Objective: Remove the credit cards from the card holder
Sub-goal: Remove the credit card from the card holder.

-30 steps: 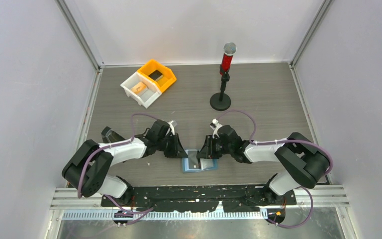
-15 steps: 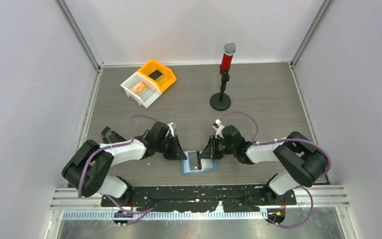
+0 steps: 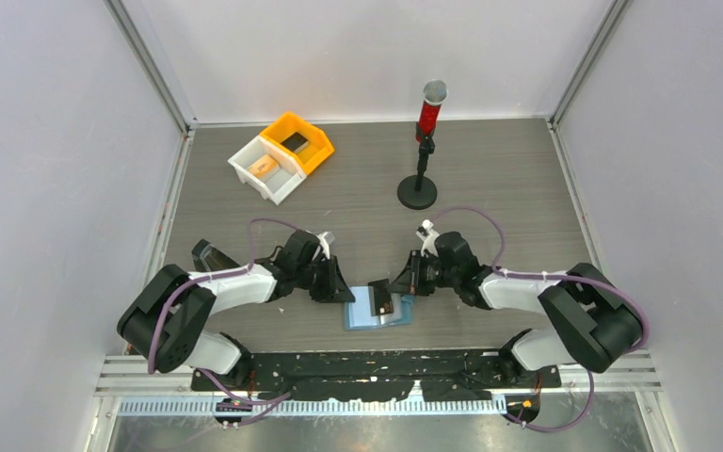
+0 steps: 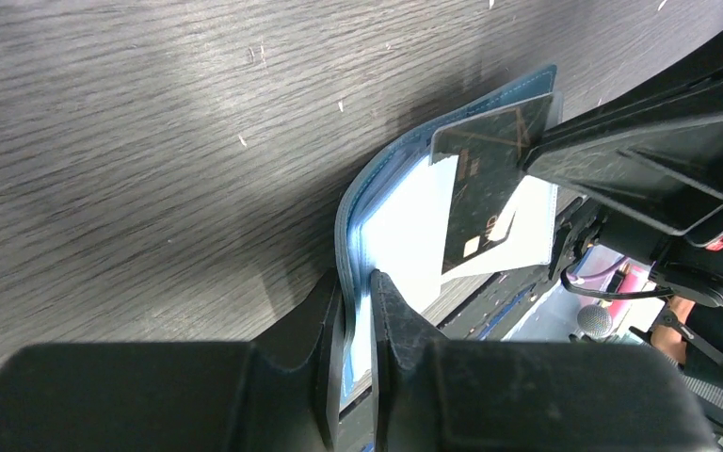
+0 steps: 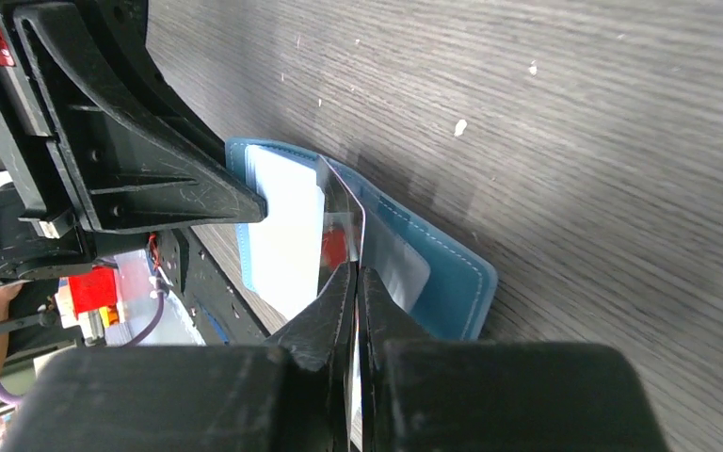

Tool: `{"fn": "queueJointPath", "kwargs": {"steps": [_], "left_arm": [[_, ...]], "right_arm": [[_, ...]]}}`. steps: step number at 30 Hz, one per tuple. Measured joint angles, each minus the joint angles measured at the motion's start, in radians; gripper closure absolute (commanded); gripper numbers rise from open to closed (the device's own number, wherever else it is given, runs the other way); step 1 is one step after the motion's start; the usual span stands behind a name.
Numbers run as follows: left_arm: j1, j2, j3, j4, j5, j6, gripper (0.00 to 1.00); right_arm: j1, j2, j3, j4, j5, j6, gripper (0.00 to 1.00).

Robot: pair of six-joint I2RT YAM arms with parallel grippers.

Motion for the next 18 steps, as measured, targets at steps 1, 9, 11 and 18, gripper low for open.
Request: {"fn": "queueJointPath", "kwargs": {"steps": [1, 9, 11, 18], "left_arm": [[0.000, 0.000, 0.000, 0.000, 0.001, 0.000, 1.00], [0.000, -0.010, 0.000, -0.005, 0.014, 0.000, 0.90], [0.000, -0.017, 0.000, -0.013, 0.014, 0.000, 0.83], [0.000, -0.061, 0.000, -0.084, 0.006, 0.015, 0.54]], "right_arm": [[-0.009, -0.012, 0.000, -0.013, 0.000, -0.007, 0.95], [-0.070, -0.126, 0.000, -0.137, 0.007, -0.068, 0.95], [-0.081, -0.147, 0.000, -0.162, 0.008, -0.074, 0.95], [-0.097, -0.242, 0.008, -0.240, 0.015, -0.074, 0.95]]}}
